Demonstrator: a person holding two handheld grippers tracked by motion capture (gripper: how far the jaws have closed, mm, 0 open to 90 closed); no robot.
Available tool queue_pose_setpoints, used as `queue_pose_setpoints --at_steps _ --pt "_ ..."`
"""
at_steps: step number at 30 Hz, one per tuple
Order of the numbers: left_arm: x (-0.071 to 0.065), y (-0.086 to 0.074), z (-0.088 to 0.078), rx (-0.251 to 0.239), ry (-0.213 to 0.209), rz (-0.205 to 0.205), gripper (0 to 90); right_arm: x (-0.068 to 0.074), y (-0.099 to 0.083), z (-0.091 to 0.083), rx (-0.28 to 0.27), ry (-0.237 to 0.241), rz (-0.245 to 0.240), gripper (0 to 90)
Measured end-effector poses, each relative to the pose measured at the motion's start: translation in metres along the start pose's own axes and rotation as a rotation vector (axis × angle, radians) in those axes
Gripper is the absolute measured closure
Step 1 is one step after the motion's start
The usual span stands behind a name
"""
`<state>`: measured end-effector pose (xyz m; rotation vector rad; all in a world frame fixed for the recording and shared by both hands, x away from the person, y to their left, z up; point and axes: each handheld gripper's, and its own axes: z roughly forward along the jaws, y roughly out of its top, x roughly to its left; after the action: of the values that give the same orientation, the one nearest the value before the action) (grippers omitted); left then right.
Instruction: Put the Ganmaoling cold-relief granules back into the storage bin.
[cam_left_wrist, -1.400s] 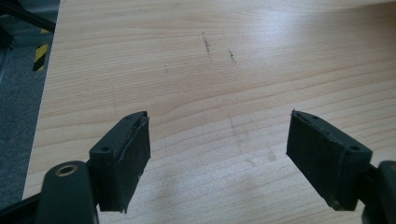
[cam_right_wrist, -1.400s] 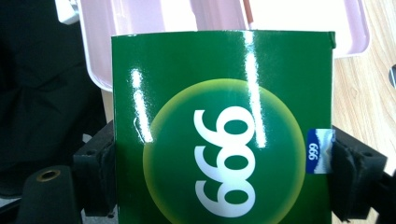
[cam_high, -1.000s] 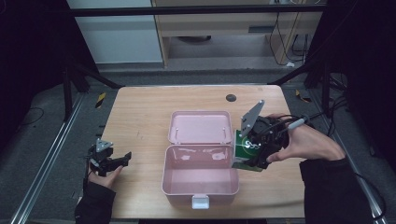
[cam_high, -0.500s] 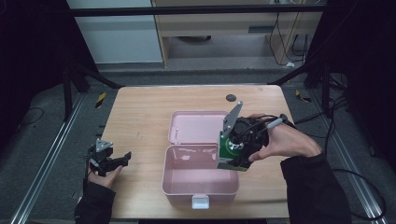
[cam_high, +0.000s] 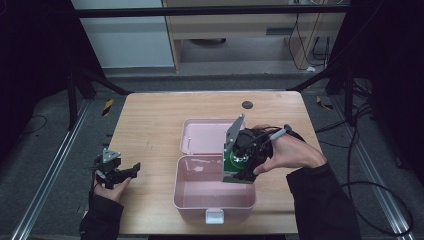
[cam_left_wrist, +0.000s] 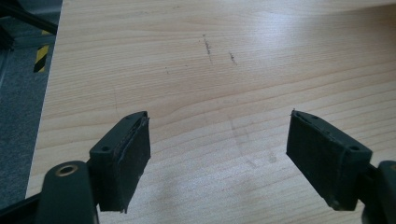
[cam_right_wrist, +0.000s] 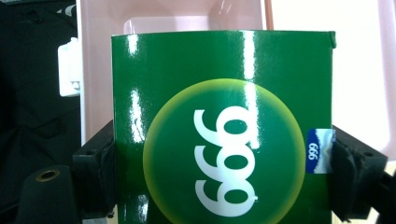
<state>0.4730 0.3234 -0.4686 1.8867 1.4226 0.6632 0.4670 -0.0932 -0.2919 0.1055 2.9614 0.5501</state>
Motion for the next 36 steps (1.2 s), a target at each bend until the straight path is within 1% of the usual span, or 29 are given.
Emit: queue_pose_setpoints --at_steps 4,9,12,18,19,20,22,23,24,27,29,31,33,36 --pt "0.0 0.0 0.0 -0.001 0.0 0.0 20.9 0.002 0.003 0.01 0.006 0.015 -0.013 16.1" --pt "0.0 0.0 0.0 -0.001 0.0 -0.001 20.9 0.002 0.001 0.017 0.008 0.02 -0.009 16.2" --pt "0.0 0.0 0.0 -0.001 0.0 0.0 20.9 0.003 0.0 0.025 0.029 0.027 -0.024 16.2" --pt "0.0 0.0 -0.001 -0.002 0.0 -0.002 20.9 0.003 -0.001 0.036 0.025 0.044 -0.022 16.2" --pt "0.0 0.0 0.0 -0.001 0.0 -0.002 20.9 0.002 -0.003 0.04 0.028 0.051 -0.024 16.2" --pt "0.0 0.0 0.0 -0.001 0.0 -0.002 20.9 0.002 -0.003 0.04 0.028 0.051 -0.024 16.2" --pt "0.0 0.0 0.0 -0.001 0.0 0.0 20.9 0.003 -0.004 0.044 0.048 0.048 -0.03 16.2" --pt "0.0 0.0 0.0 -0.001 -0.001 0.0 20.9 0.004 -0.004 0.049 0.046 0.057 -0.038 16.1" --pt "0.0 0.0 0.0 -0.002 -0.001 0.001 20.9 0.004 -0.004 0.049 0.046 0.057 -0.038 16.1" --pt "0.0 0.0 -0.001 -0.002 -0.001 -0.001 20.9 0.004 -0.006 0.056 0.042 0.068 -0.035 16.1" --pt "0.0 0.0 -0.001 -0.003 0.0 -0.002 20.9 0.003 -0.009 0.06 0.049 0.072 -0.033 16.1" --pt "0.0 0.0 0.0 -0.001 0.0 -0.001 20.9 0.003 -0.01 0.063 0.067 0.068 -0.045 16.1" --pt "0.0 0.0 0.0 -0.001 -0.001 0.0 20.9 0.003 -0.012 0.068 0.059 0.084 -0.035 16.1" --pt "0.0 0.0 0.0 -0.002 -0.001 0.0 20.9 0.003 -0.013 0.072 0.062 0.087 -0.032 16.1"
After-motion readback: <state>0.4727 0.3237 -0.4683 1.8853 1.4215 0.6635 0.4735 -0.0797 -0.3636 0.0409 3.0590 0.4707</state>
